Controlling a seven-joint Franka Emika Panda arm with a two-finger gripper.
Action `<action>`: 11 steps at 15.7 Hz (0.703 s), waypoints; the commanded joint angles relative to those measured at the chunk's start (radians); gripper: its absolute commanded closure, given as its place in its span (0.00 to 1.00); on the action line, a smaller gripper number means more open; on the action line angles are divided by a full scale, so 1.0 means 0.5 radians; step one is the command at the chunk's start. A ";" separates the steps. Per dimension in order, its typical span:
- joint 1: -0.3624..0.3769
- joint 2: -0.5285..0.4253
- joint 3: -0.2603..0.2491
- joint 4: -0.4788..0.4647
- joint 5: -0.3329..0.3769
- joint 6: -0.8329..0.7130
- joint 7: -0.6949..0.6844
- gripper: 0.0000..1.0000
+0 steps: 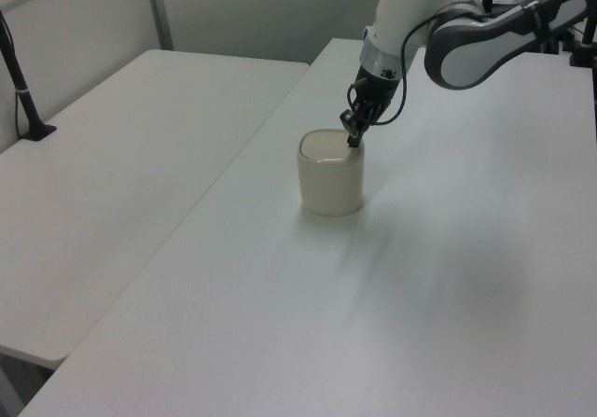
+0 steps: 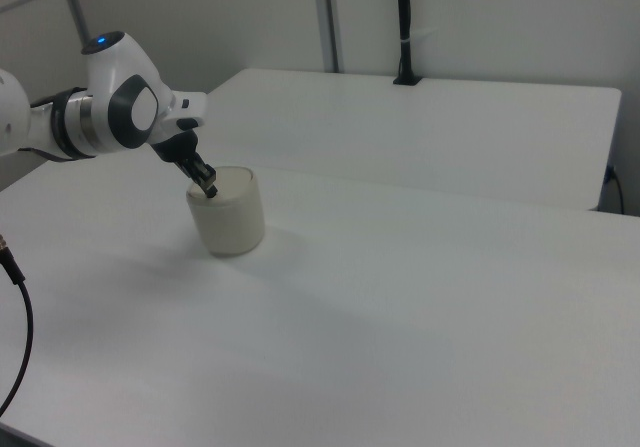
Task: Open the trash bin
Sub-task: 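Hook the lid hole and pull the lid up to flip it open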
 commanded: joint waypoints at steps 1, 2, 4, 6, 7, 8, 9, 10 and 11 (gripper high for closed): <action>0.005 0.009 0.013 -0.055 -0.061 0.077 0.080 1.00; 0.005 -0.003 0.013 -0.055 -0.061 0.074 0.084 1.00; -0.013 -0.079 0.016 -0.049 -0.043 0.047 0.080 1.00; -0.022 -0.153 0.016 -0.025 -0.025 -0.069 0.071 1.00; -0.028 -0.199 0.016 -0.003 -0.015 -0.158 0.068 1.00; -0.029 -0.251 0.016 0.003 0.006 -0.241 0.062 1.00; -0.041 -0.309 0.016 0.003 0.031 -0.299 0.056 0.94; -0.050 -0.362 0.016 0.003 0.058 -0.361 0.019 0.92; -0.053 -0.408 0.016 0.003 0.098 -0.437 -0.033 0.74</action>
